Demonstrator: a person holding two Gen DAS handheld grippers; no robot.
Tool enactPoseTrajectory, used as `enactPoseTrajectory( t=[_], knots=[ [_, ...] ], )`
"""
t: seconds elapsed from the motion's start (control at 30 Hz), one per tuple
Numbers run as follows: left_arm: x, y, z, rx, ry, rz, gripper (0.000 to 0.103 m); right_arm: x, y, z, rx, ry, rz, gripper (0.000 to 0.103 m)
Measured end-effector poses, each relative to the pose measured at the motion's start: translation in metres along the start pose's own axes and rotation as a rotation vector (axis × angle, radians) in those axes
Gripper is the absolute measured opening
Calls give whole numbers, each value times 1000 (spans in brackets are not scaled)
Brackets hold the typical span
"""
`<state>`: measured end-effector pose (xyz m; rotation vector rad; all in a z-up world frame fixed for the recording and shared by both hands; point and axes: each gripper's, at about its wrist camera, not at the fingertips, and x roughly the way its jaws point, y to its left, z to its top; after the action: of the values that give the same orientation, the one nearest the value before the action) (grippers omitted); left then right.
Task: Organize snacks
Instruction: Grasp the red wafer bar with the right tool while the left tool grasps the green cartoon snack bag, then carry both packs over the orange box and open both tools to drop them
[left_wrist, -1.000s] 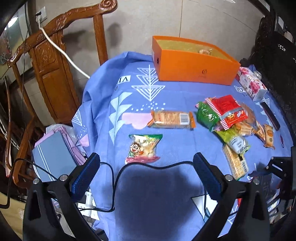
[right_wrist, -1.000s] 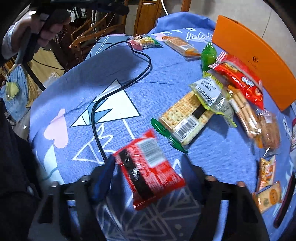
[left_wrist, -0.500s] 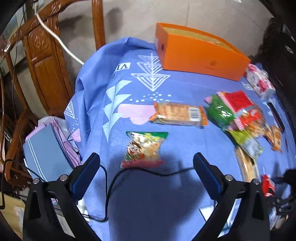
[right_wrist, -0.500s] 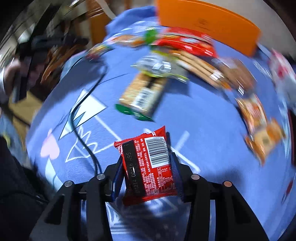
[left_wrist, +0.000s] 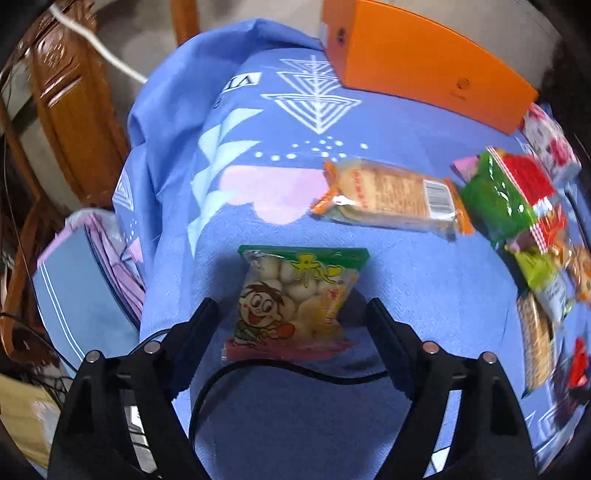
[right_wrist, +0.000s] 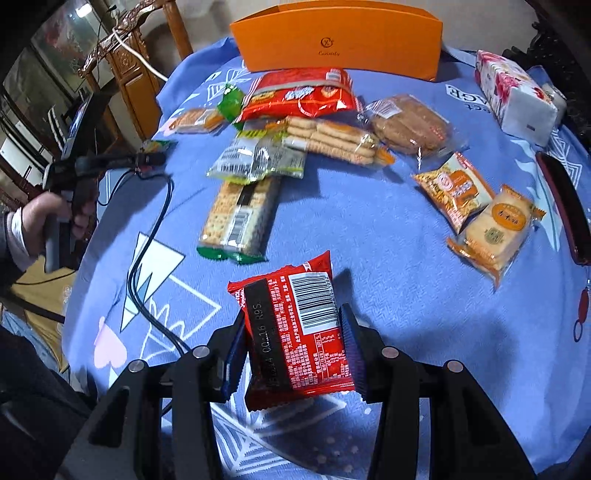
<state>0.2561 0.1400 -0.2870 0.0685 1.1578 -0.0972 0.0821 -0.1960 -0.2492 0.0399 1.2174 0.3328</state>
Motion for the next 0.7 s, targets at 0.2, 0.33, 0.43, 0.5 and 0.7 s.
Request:
enactPoseTrajectory(
  t=[0.2, 0.33, 0.43, 0.5, 0.7],
  knots=[
    [-7, -4, -1, 8, -30, -34, 49, -3, 0, 8, -3, -12, -14, 48],
    [-22, -11, -4, 3, -69, -54, 49, -7, -2, 12, -1, -29, -21, 47],
    [-40, -19, -3, 1, -108, -73, 49, -13, -5, 15, 7, -50, -19, 47],
    [-54, -26, -2, 6, -135, -82, 49, -17, -6, 17, 15, -64, -17, 47],
    [-97, -50, 12, 36, -207, -119, 49, -41, -12, 30, 40, -133, 9, 47]
  ],
)
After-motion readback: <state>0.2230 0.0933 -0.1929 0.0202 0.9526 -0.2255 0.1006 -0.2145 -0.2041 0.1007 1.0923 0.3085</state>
